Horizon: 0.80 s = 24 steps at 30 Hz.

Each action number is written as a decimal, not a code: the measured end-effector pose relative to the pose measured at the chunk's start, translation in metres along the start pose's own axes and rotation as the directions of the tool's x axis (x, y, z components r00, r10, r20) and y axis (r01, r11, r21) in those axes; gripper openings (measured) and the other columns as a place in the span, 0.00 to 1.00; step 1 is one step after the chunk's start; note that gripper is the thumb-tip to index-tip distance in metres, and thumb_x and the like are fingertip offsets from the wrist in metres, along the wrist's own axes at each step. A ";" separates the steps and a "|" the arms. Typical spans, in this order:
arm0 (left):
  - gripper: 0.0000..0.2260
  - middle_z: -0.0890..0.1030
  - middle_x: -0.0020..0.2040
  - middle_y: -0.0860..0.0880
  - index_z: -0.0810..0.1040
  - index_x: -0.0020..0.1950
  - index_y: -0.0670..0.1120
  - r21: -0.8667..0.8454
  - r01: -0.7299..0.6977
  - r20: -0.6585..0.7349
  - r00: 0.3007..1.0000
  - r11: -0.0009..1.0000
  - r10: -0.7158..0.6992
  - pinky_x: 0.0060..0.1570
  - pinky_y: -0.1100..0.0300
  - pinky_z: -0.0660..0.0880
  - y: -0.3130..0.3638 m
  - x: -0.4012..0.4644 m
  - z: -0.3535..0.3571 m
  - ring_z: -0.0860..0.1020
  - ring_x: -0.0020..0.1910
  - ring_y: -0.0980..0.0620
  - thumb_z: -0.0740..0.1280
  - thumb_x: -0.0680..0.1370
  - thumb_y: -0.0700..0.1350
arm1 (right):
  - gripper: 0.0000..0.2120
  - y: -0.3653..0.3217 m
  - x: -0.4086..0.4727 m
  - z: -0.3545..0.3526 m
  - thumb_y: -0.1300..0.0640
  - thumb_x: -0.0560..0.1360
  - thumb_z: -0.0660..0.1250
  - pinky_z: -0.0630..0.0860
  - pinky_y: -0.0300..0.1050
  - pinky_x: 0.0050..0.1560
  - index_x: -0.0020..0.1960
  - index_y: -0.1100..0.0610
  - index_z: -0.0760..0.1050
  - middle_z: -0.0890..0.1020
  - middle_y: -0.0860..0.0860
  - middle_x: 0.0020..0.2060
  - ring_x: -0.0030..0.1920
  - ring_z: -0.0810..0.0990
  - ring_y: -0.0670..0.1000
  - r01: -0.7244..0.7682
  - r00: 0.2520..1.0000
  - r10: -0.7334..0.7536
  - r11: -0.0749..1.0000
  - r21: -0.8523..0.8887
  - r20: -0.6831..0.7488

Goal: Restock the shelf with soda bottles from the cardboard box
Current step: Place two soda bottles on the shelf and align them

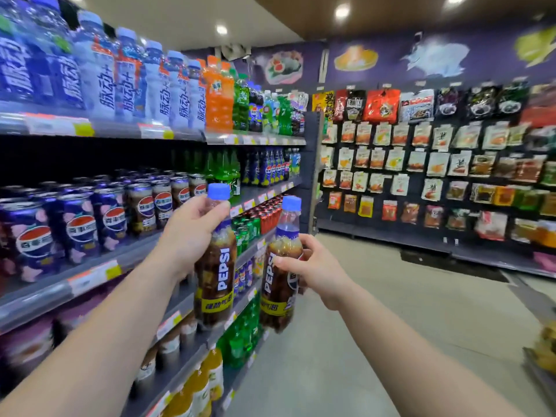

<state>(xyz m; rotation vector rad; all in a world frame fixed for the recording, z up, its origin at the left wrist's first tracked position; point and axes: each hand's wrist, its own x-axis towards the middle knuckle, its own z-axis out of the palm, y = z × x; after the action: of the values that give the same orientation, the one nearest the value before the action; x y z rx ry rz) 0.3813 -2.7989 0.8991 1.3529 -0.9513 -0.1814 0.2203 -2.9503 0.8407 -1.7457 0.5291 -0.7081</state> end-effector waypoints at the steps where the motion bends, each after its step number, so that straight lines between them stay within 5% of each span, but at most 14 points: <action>1: 0.06 0.83 0.46 0.47 0.79 0.48 0.50 0.006 0.004 0.014 1.000 1.000 -0.004 0.51 0.48 0.76 -0.009 0.019 0.013 0.81 0.43 0.50 0.67 0.76 0.52 | 0.26 0.006 0.020 -0.012 0.54 0.67 0.78 0.74 0.38 0.37 0.61 0.50 0.73 0.83 0.50 0.48 0.48 0.83 0.51 -0.006 1.000 0.006 1.000 0.002 -0.014; 6: 0.04 0.83 0.39 0.54 0.78 0.47 0.49 -0.024 0.015 0.028 1.000 1.000 -0.014 0.42 0.58 0.75 -0.069 0.108 0.087 0.81 0.38 0.56 0.65 0.78 0.47 | 0.35 0.055 0.126 -0.070 0.43 0.58 0.79 0.75 0.40 0.39 0.62 0.46 0.72 0.83 0.54 0.52 0.48 0.83 0.51 0.002 0.996 -0.003 1.000 -0.015 -0.088; 14: 0.04 0.83 0.41 0.54 0.80 0.45 0.51 0.035 0.049 -0.075 0.996 0.998 -0.046 0.49 0.56 0.74 -0.162 0.258 0.202 0.80 0.43 0.53 0.69 0.75 0.51 | 0.42 0.130 0.333 -0.179 0.35 0.52 0.80 0.80 0.57 0.54 0.63 0.44 0.71 0.83 0.52 0.50 0.49 0.84 0.52 0.027 1.000 -0.026 0.994 -0.103 0.010; 19: 0.04 0.83 0.39 0.55 0.79 0.44 0.48 0.026 0.089 -0.266 0.961 0.996 -0.079 0.39 0.67 0.73 -0.191 0.337 0.225 0.80 0.38 0.60 0.67 0.77 0.47 | 0.34 0.136 0.451 -0.197 0.43 0.58 0.80 0.80 0.48 0.48 0.61 0.46 0.72 0.83 0.52 0.48 0.49 0.83 0.52 0.052 0.987 -0.042 0.997 -0.063 0.153; 24: 0.06 0.83 0.44 0.49 0.80 0.46 0.48 0.061 0.137 -0.365 0.925 0.989 -0.106 0.43 0.57 0.76 -0.233 0.405 0.216 0.80 0.39 0.54 0.66 0.77 0.49 | 0.29 0.157 0.544 -0.169 0.48 0.62 0.80 0.80 0.55 0.54 0.59 0.47 0.73 0.83 0.53 0.49 0.50 0.83 0.55 0.064 0.953 -0.069 0.998 0.027 0.295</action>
<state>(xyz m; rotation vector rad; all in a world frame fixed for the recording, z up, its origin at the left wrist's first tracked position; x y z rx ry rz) 0.5857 -3.2702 0.8688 1.4638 -0.5702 0.0170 0.4944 -3.4735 0.8279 -1.8201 0.2581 -0.4827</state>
